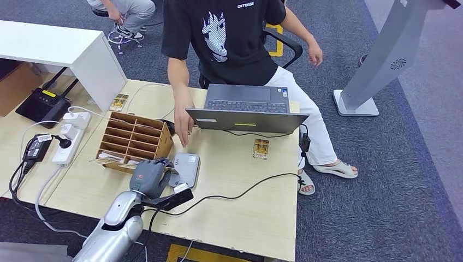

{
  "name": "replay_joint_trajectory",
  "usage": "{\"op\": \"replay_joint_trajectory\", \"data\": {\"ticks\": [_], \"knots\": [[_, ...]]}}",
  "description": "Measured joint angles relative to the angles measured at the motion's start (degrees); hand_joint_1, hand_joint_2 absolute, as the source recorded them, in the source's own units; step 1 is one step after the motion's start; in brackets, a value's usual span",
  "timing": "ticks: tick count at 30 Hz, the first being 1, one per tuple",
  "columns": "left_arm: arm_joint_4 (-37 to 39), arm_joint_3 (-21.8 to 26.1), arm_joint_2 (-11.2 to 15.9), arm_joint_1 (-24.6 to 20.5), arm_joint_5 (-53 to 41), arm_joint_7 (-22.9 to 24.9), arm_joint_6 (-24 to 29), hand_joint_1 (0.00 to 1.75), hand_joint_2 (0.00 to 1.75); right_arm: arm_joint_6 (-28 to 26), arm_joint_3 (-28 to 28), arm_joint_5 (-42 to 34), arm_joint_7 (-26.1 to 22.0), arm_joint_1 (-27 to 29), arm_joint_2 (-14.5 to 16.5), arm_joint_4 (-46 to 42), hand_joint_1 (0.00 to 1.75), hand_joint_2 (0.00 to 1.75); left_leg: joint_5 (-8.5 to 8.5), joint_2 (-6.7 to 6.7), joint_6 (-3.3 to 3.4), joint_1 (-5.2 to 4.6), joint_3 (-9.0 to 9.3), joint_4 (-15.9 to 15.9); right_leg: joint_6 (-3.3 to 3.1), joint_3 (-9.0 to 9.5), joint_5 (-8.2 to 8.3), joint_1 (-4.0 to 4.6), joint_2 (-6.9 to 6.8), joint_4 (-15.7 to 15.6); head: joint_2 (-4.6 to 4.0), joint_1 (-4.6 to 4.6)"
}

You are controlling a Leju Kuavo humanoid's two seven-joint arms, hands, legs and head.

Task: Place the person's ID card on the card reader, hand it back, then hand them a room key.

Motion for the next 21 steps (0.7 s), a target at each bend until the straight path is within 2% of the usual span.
{"op": "replay_joint_trajectory", "data": {"ticks": [13, 18, 21], "knots": [[3.64, 1.16, -0.57, -1.15, -0.03, -2.28, 2.6, 1.75, 1.75, -0.39, 0.0, -0.03, -0.35, -0.01, 0.0, 0.0, 0.0, 1.75, 0.01, -0.01, 0.0, 0.0, 0.04, 0.0, 0.0, 0.06, 0.01, 0.0, -0.01, 0.01, 0.0, -0.01], [3.45, 1.63, -0.53, -1.05, 0.45, -2.8, 3.63, 1.75, 1.75, -0.61, 0.0, -0.21, -0.38, -0.01, 0.0, 0.0, 0.0, 1.75, 0.01, -0.01, -0.01, 0.0, 0.04, 0.0, 0.0, 0.04, 0.0, 0.0, 0.0, 0.02, 0.0, 0.0], [0.6, 2.44, 0.06, -0.65, 1.54, -3.28, 4.21, 1.75, 1.75, -0.88, -0.01, -0.49, -0.45, 0.01, 0.0, 0.0, 0.0, 1.75, 0.01, -0.01, -0.01, 0.0, 0.02, 0.0, 0.0, 0.02, 0.01, 0.0, 0.0, 0.02, 0.0, 0.0]]}}
